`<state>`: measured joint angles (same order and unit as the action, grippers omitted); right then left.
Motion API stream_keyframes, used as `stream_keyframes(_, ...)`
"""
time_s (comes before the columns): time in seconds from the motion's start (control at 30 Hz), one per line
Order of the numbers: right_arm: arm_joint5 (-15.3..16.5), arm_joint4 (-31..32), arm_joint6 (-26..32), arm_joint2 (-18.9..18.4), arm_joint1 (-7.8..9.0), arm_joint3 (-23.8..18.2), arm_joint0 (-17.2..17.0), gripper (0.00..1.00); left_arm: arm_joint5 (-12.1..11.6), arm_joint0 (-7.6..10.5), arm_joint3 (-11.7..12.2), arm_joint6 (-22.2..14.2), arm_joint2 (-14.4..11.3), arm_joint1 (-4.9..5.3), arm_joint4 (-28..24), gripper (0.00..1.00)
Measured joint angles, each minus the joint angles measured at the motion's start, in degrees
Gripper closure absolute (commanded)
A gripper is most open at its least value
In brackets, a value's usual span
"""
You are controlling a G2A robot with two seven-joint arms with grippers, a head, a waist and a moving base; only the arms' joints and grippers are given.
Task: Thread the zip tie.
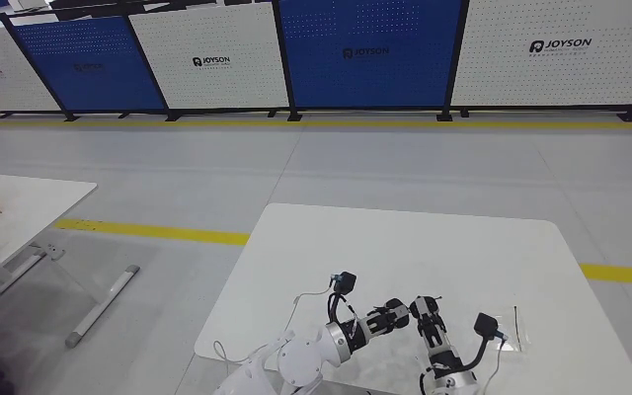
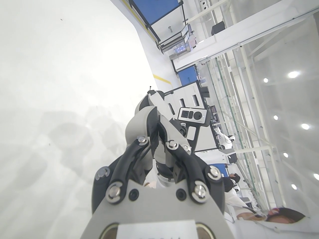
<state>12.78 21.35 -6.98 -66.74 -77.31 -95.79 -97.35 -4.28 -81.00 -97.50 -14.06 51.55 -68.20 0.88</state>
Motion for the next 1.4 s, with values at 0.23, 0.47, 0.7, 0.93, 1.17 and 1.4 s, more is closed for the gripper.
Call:
stream_keyframes(0.23, 0.6, -0.4, 0.1, -0.1, -0.01, 0.0, -0.2, 0.60, -0.4, 0.14, 0.2, -0.2, -0.1, -0.06, -0.5, 1.00)
stream_keyframes(0.47, 0.9, -1.1, -0.1, -0.2, -0.07, 0.1, -0.2, 0.29, 0.2, 0.27, 0.8, 0.3, 0.1, -0.12, -0.9, 1.00)
stream_keyframes(0.7, 1.9, -1.7, -1.1, -1.0, 0.01, -0.5, -1.2, 0.50, 1.9, 0.73, 1.4, 2.0, 0.1, -0.38, -1.5, 1.00)
stream_keyframes(0.93, 2.4, -2.0, -1.8, -2.2, 0.15, -1.2, -2.4, 0.67, 2.3, 0.86, 1.7, 2.4, 0.0, -0.51, -1.5, 1.00)
stream_keyframes(1.17, 2.4, -1.6, -1.9, -2.6, 0.19, -1.4, -2.8, 0.77, 3.1, 1.02, 1.7, 2.7, 0.0, -0.66, -1.9, 1.00)
stream_keyframes(1.4, 2.3, -1.0, -2.1, -3.0, 0.23, -1.6, -3.0, 1.00, 3.2, 1.16, 1.5, 2.9, -0.1, -0.78, -2.0, 1.00)
